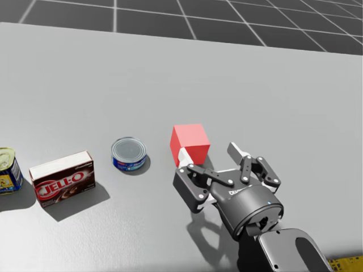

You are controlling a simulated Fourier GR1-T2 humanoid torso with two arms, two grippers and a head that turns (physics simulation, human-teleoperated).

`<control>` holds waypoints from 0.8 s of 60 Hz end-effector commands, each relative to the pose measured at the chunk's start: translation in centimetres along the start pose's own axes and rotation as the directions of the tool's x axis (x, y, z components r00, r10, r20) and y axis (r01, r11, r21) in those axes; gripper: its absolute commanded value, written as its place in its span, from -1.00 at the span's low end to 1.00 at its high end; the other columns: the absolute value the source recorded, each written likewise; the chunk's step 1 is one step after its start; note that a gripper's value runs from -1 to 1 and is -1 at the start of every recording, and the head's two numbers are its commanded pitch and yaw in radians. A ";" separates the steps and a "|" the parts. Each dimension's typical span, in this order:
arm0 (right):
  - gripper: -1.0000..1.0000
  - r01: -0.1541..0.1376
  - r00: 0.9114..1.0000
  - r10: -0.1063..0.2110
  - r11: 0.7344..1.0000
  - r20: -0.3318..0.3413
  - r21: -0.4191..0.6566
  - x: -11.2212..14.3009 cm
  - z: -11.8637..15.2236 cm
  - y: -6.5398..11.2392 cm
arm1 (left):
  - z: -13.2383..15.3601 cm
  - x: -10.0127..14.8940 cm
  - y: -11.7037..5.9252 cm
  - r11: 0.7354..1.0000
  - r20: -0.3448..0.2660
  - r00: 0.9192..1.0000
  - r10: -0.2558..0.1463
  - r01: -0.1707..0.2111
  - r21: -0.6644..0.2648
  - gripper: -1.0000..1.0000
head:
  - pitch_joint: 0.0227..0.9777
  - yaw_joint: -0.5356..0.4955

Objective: Find the red cube and pick it up.

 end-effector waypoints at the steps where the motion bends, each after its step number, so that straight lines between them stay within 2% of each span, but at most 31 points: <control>1: -1.00 -0.005 1.000 0.005 1.000 -0.030 0.000 -1.3 -1.4 0.7 | 0.0 0.1 0.0 1.000 0.001 1.000 0.005 -0.005 -0.002 -1.00 | 0.60 -0.43; 10: -1.00 -0.022 0.998 0.019 0.999 -0.053 -0.046 -1.8 -2.8 0.9 | 0.1 0.1 0.0 1.000 0.003 1.000 0.002 -0.002 -0.001 -1.00 | 0.60 -0.43; 13: -1.00 -0.037 0.998 0.034 0.997 -0.055 -0.069 -1.9 -3.3 0.9 | 0.1 0.1 0.0 1.000 0.004 1.000 0.002 -0.002 -0.001 -1.00 | 0.60 -0.43; 16: -1.00 -0.030 0.997 0.025 0.997 -0.068 -0.072 -1.9 -3.7 0.9 | 0.1 0.1 0.0 1.000 0.004 1.000 0.002 -0.002 0.000 -1.00 | 0.60 -0.42; 19: -1.00 -0.045 0.996 0.039 0.996 -0.076 -0.076 -2.0 -4.2 1.0 | 0.1 0.1 0.0 1.000 0.004 1.000 0.002 -0.002 0.000 -1.00 | 0.60 -0.42; 25: -1.00 -0.050 0.995 0.042 0.995 -0.092 -0.087 -2.0 -5.1 1.0 | 0.1 0.1 0.0 1.000 0.006 1.000 -0.001 0.001 0.001 -1.00 | 0.59 -0.42; 35: -1.00 -0.084 0.993 0.074 0.990 -0.090 -0.117 -1.9 -6.7 1.0 | 0.1 0.1 0.0 1.000 0.007 1.000 -0.002 0.002 0.000 -1.00 | 0.57 -0.41; 40: -1.00 -0.079 0.992 0.067 0.991 -0.105 -0.112 -2.0 -7.1 1.1 | 0.1 0.2 0.0 1.000 0.007 1.000 -0.004 0.004 0.001 -1.00 | 0.56 -0.41; 48: -1.00 -0.092 0.987 0.080 0.992 -0.138 -0.084 -2.5 -7.6 1.3 | 0.1 0.2 0.0 1.000 0.010 1.000 -0.007 0.007 0.003 -1.00 | 0.56 -0.40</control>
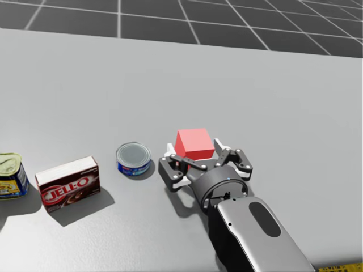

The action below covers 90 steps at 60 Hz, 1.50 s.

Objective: Find the red cube and pick it up.

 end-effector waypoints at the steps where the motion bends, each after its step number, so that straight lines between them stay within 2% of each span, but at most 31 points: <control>1: -1.00 -0.023 0.999 0.024 0.999 -0.038 0.025 -0.6 -0.8 0.3 | 0.0 0.0 0.0 1.000 0.002 1.000 -0.003 0.003 0.001 -1.00 | 0.55 -0.40; 2: -1.00 -0.032 0.999 0.033 0.999 -0.040 0.027 -0.7 -0.8 0.3 | 0.0 0.0 0.0 1.000 0.002 1.000 -0.003 0.003 0.001 -1.00 | 0.55 -0.40; 3: -0.84 -0.042 0.998 0.042 0.999 -0.039 0.024 -0.8 -0.8 0.3 | 0.0 0.0 0.0 1.000 0.002 1.000 -0.003 0.003 0.001 -1.00 | 0.55 -0.41; 4: 0.03 -0.045 0.998 0.045 0.999 -0.040 0.002 -1.0 -0.8 0.3 | 0.0 0.0 0.0 1.000 0.002 1.000 -0.003 0.003 0.001 -1.00 | 0.55 -0.41; 5: 0.35 -0.038 0.998 0.038 0.999 -0.042 0.000 -1.0 -0.8 0.3 | 0.0 0.0 0.0 1.000 0.002 1.000 -0.004 0.004 0.001 -1.00 | 0.55 -0.41; 6: 0.76 -0.035 0.998 0.035 0.999 -0.047 -0.004 -1.1 -0.8 0.3 | 0.0 0.0 0.0 1.000 0.002 1.000 -0.004 0.004 0.001 -1.00 | 0.55 -0.41; 9: 1.00 -0.047 0.998 0.046 0.999 -0.035 -0.025 -1.2 -0.7 0.1 | 0.0 0.0 0.0 1.000 0.001 1.000 -0.005 0.005 0.000 -1.00 | 0.55 -0.41; 18: 1.00 -0.046 0.998 0.044 0.998 -0.037 -0.034 -1.3 -0.6 -0.1 | 0.0 -0.1 -0.1 1.000 -0.001 1.000 -0.008 0.008 -0.001 -1.00 | 0.48 -0.42; 36: 1.00 -0.050 0.999 0.049 0.998 -0.015 -0.039 -1.5 -0.4 -0.2 | 0.1 -0.2 -0.2 1.000 -0.004 1.000 -0.016 0.016 -0.003 -1.00 | -0.10 -0.48; 45: 1.00 -0.052 0.999 0.052 0.998 0.000 -0.037 -1.6 -0.2 -0.4 | 0.1 -0.2 -0.2 1.000 -0.006 1.000 -0.020 0.020 -0.002 -1.00 | -0.20 -0.50; 53: 1.00 -0.053 0.997 0.055 0.998 0.053 -0.034 -0.1 0.4 -0.6 | 0.1 -0.2 -0.2 1.000 -0.006 1.000 -0.020 0.020 -0.001 -1.00 | -0.22 -0.50; 61: 1.00 -0.054 0.989 0.058 0.998 0.133 -0.037 3.0 1.1 -0.9 | 0.1 -0.2 -0.1 1.000 -0.006 1.000 -0.020 0.020 0.000 -1.00 | -0.21 -0.50; 69: 1.00 -0.045 0.977 0.051 0.998 0.206 -0.036 6.0 2.0 -0.8 | 0.0 -0.2 -0.2 1.000 -0.006 1.000 -0.021 0.021 0.000 -1.00 | -0.21 -0.51; 73: 1.00 -0.048 0.966 0.056 0.998 0.252 -0.038 7.9 2.6 -0.8 | 0.0 -0.2 -0.2 1.000 -0.005 1.000 -0.022 0.022 0.000 -1.00 | -0.21 -0.51; 77: 1.00 -0.044 0.960 0.053 0.998 0.276 -0.039 9.0 3.0 -0.8 | 0.0 -0.2 -0.2 1.000 -0.004 1.000 -0.022 0.022 0.000 -1.00 | -0.21 -0.51; 78: 1.00 -0.044 0.954 0.053 0.998 0.296 -0.039 9.8 3.2 -0.8 | 0.0 -0.2 -0.2 1.000 -0.004 1.000 -0.022 0.022 0.000 -1.00 | -0.21 -0.52; 81: 1.00 -0.039 0.947 0.049 0.999 0.318 -0.037 10.5 3.5 -0.7 | 0.0 -0.2 -0.2 1.000 -0.005 1.000 -0.024 0.024 0.001 -1.00 | -0.21 -0.52; 85: 1.00 -0.027 0.929 0.036 0.999 0.368 -0.030 12.2 4.4 -0.4 | 0.0 -0.2 -0.2 1.000 -0.004 1.000 -0.025 0.025 0.002 -1.00 | -0.21 -0.52; 88: 1.00 -0.021 0.920 0.030 0.999 0.391 -0.028 13.1 4.9 -0.2 | 0.0 -0.2 -0.2 1.000 -0.005 1.000 -0.025 0.025 0.003 -1.00 | -0.21 -0.52; 89: 1.00 -0.017 0.908 0.028 0.999 0.418 -0.029 13.9 5.4 -0.1 | 0.0 -0.2 -0.2 1.000 -0.005 1.000 -0.025 0.025 0.003 -1.00 | -0.21 -0.52; 90: 1.00 -0.017 0.904 0.027 0.999 0.426 -0.029 14.2 5.5 -0.1 | 0.0 -0.2 -0.2 1.000 -0.005 1.000 -0.025 0.025 0.003 -1.00 | -0.21 -0.52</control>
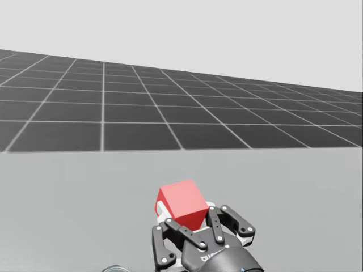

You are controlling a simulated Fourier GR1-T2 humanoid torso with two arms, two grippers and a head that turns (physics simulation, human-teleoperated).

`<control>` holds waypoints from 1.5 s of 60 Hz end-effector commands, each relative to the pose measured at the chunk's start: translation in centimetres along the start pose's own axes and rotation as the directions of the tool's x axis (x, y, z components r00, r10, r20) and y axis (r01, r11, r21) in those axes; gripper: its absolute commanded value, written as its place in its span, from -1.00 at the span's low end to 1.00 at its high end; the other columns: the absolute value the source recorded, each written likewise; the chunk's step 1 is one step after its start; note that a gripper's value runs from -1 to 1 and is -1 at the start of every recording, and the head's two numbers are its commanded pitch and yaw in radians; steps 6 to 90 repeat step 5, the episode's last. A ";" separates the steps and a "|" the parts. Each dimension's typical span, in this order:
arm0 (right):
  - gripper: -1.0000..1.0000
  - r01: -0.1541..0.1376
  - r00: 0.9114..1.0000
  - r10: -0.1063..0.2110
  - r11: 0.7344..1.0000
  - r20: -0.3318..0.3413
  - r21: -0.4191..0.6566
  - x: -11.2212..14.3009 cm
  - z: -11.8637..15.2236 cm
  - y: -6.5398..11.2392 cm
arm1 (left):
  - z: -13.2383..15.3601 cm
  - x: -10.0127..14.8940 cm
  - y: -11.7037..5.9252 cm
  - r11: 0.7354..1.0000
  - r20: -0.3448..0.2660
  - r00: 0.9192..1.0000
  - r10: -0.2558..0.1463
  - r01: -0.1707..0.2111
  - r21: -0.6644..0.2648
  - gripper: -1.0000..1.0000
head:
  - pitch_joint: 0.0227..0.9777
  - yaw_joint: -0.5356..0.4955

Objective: Find the red cube and pick it up.

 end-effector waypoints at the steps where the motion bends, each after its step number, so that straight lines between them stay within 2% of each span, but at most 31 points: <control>1: 1.00 0.026 0.989 -0.008 0.993 0.150 -0.119 5.8 -0.2 -0.8 | 0.0 0.0 0.0 1.000 0.000 1.000 -0.002 0.002 0.002 -1.00 | -0.21 -0.52; 5: 1.00 0.034 0.978 -0.008 0.992 0.210 -0.121 7.9 0.3 -0.6 | 0.0 0.0 0.0 1.000 -0.001 1.000 -0.003 0.003 0.003 -1.00 | -0.21 -0.52; 90: 1.00 0.034 0.978 -0.008 0.992 0.210 -0.121 7.9 0.3 -0.6 | 0.0 0.0 0.0 1.000 -0.001 1.000 -0.003 0.003 0.003 -1.00 | -0.21 -0.52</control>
